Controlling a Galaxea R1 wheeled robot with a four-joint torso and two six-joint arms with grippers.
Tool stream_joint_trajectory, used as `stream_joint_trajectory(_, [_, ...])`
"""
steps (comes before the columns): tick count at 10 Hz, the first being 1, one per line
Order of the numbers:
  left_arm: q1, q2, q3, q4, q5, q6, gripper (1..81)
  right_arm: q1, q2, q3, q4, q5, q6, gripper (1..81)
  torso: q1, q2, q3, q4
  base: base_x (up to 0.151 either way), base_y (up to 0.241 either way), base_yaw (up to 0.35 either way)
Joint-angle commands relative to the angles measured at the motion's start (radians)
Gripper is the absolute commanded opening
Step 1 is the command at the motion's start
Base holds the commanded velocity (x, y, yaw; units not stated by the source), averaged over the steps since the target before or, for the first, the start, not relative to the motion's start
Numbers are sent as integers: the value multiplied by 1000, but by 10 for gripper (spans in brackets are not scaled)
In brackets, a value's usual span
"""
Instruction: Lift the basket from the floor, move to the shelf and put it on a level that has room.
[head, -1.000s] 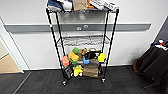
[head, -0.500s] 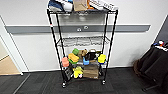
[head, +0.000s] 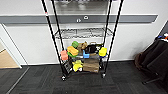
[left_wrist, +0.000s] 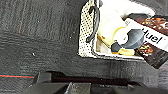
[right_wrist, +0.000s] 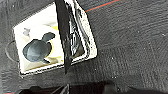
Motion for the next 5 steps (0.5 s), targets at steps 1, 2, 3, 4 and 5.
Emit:
stream_joint_trajectory(1, [-101, -21, 7, -29, 52, 2, 811, 113, -28, -26, 20, -89, 5, 811, 63, -98, -91, 0, 0, 0, 0])
stream_joint_trajectory(2, [-119, -19, 8, -35, 54, 2, 811, 125, -28, -40, 23, -101, 8, 811, 82, -127, -119, 0, 0, 0, 0])
stream_joint_trajectory(3, [-142, -18, 5, -40, 70, 0, 811, 136, -27, -51, 25, -103, 9, 811, 106, -164, -154, 0, 0, 0, 0])
stream_joint_trajectory(4, [-161, -16, 4, -47, 83, 0, 811, 146, -27, -57, 26, -103, 9, 811, 127, -198, -185, 0, 0, 0, 0])
stream_joint_trajectory(5, [-179, -15, 4, -50, 84, -1, 811, 157, -27, -59, 31, -103, 9, 811, 147, -229, -215, 0, 0, 0, 0])
